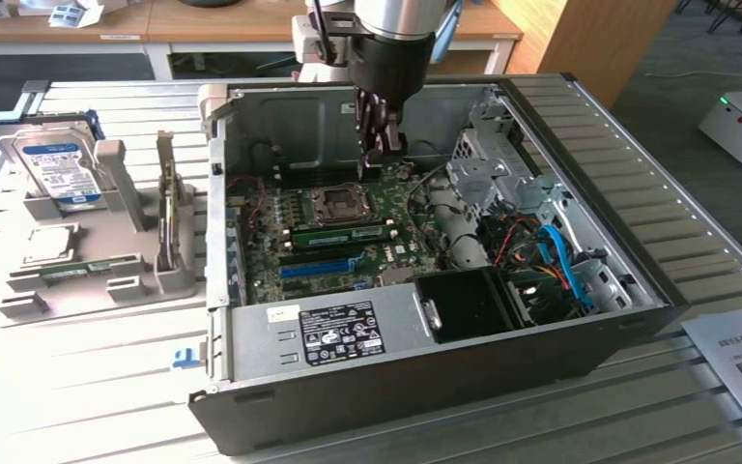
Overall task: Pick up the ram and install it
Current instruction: 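Press down the ram until it locks into place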
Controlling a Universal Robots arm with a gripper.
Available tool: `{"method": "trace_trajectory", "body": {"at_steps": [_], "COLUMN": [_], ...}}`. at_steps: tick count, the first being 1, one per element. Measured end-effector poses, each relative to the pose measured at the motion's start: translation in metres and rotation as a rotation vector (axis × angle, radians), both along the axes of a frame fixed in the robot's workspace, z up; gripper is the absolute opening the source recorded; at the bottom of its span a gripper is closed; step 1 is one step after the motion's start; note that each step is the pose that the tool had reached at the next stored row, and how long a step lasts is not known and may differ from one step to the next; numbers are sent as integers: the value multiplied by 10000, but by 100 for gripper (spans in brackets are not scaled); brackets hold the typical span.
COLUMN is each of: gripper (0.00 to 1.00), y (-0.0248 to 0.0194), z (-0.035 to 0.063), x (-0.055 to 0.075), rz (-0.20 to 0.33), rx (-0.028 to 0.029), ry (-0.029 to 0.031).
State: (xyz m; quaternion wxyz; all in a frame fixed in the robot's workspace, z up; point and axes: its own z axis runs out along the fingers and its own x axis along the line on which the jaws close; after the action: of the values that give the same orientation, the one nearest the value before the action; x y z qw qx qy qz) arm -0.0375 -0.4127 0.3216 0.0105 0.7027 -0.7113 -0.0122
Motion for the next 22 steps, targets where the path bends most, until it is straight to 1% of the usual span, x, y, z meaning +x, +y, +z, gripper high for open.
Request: {"method": "trace_trajectory", "body": {"at_steps": [4,14,22], "gripper": [10,10,10], "y": [0,0,0], "z": [1,0,0], "x": [37,203,291], "rz": [-1,0,-1], "rx": [-1,0,0], "ry": [1,0,0]}}
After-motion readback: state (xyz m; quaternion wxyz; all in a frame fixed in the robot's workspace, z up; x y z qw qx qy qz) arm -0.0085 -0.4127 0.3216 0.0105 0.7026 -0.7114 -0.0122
